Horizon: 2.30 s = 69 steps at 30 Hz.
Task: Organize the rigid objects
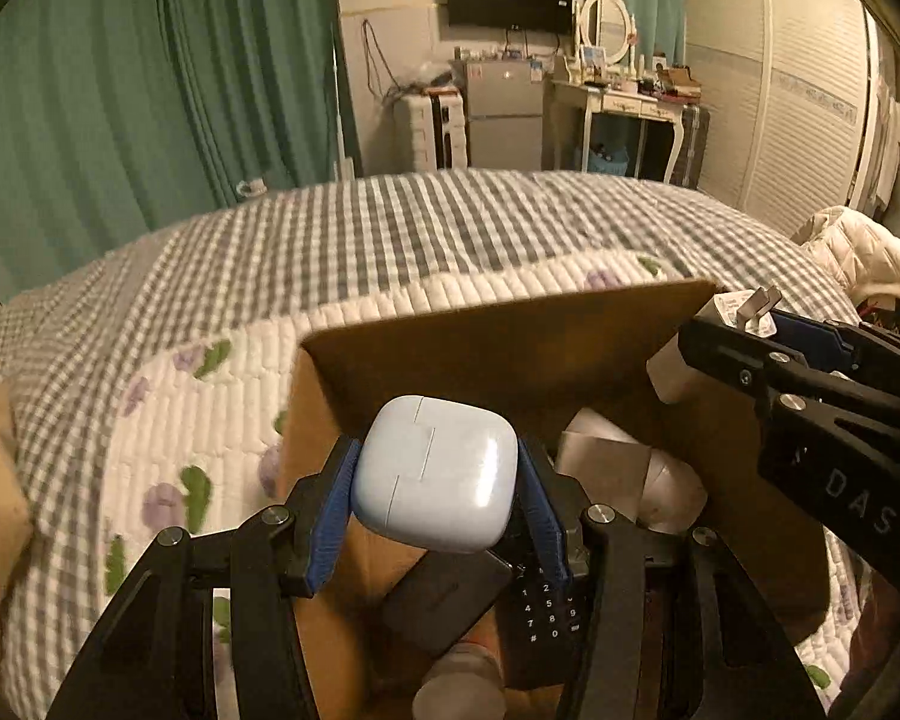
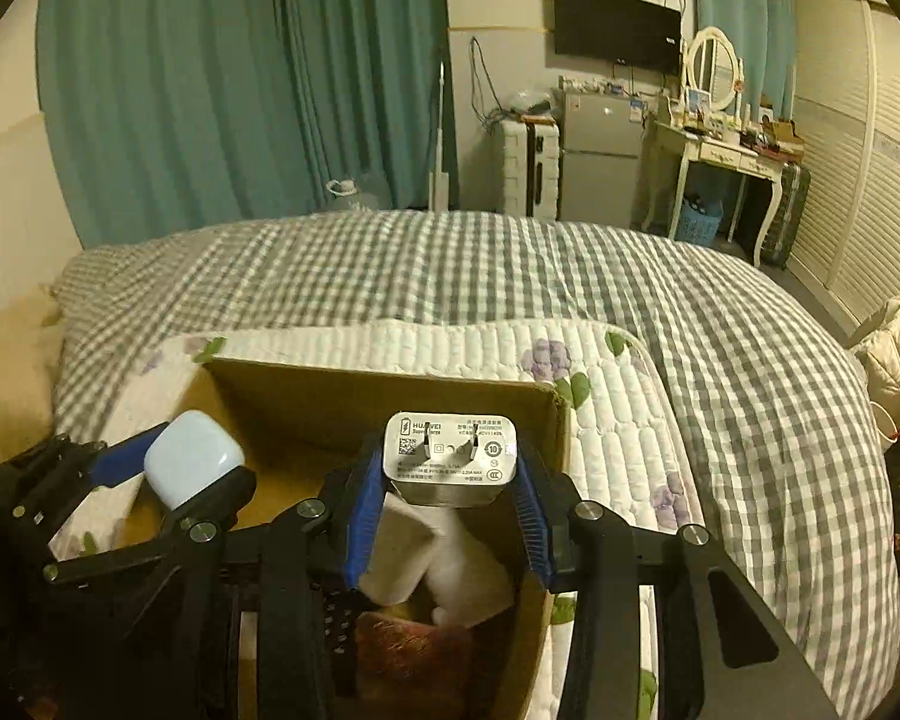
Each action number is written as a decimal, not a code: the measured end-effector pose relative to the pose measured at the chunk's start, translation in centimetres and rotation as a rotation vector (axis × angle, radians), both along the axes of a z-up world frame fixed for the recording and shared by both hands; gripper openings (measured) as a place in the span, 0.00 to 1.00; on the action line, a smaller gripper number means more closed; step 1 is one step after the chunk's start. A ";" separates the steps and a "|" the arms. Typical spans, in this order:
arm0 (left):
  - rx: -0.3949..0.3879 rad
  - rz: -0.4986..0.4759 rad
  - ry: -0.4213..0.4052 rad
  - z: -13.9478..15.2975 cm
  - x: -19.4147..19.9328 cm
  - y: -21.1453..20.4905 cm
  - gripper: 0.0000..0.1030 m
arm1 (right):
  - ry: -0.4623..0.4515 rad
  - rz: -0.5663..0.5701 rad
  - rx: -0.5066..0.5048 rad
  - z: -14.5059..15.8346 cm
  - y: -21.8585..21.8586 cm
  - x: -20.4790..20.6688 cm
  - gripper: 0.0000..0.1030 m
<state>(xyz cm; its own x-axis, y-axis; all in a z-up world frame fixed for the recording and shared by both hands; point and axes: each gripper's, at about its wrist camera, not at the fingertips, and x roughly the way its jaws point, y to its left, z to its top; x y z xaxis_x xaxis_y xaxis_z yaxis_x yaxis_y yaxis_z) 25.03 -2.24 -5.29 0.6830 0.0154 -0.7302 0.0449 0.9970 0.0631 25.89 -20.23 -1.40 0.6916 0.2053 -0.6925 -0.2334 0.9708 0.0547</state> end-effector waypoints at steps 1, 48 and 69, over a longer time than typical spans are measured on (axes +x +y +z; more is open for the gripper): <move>-0.002 0.001 0.011 -0.4 0.2 0.0 0.52 | 0.007 -0.001 -0.006 -0.5 0.0 0.4 0.39; -0.056 0.113 -0.384 7.1 -22.2 1.5 1.00 | -0.391 -0.069 0.023 6.5 -4.1 -21.4 1.00; -0.014 0.145 -0.341 4.2 -21.6 1.8 1.00 | -0.328 -0.045 -0.023 3.3 -3.7 -20.2 1.00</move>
